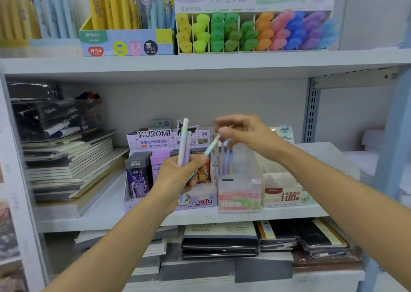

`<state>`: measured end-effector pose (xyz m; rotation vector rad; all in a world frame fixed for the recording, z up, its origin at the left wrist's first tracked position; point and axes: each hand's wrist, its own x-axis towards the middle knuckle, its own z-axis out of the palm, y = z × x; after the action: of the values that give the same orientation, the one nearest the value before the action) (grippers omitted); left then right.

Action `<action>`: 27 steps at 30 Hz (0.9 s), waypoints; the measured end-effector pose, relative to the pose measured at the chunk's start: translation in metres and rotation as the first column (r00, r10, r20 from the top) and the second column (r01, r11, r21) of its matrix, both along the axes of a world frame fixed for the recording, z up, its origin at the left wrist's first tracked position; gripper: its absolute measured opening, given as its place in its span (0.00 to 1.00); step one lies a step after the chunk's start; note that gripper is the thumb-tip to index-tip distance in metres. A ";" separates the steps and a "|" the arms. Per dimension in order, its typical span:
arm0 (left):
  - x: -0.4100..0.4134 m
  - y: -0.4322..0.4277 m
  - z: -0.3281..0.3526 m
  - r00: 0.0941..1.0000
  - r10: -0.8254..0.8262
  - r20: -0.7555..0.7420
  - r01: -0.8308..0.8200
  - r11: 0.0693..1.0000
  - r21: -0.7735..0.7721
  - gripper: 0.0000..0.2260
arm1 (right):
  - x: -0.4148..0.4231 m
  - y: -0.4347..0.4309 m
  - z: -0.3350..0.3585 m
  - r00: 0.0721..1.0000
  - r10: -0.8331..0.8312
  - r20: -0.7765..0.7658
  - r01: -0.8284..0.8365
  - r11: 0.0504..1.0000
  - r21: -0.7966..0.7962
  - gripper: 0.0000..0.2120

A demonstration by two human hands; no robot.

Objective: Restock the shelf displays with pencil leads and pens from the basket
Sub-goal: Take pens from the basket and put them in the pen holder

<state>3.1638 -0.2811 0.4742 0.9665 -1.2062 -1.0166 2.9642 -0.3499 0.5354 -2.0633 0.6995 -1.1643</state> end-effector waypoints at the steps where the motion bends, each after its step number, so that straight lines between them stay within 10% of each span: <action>1: 0.000 0.002 0.001 1.000 -0.005 -0.007 0.005 1.000 -0.005 0.07 | 0.001 0.003 0.000 0.999 0.023 -0.043 -0.024 1.000 -0.014 0.10; 11: -0.003 0.011 0.012 0.952 0.011 -0.305 -0.056 0.988 -0.141 0.05 | -0.007 0.018 -0.017 0.989 0.099 -0.113 -0.088 0.991 0.104 0.09; 27: -0.029 -0.004 0.018 0.992 0.112 -0.061 -0.122 0.974 -0.190 0.04 | 0.019 0.022 0.015 0.999 0.007 0.033 -0.005 0.999 -0.050 0.07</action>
<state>3.1350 -0.2848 0.4918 0.8443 -1.1687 -0.8103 2.9832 -0.3283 0.5506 -2.0809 0.6543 -1.2206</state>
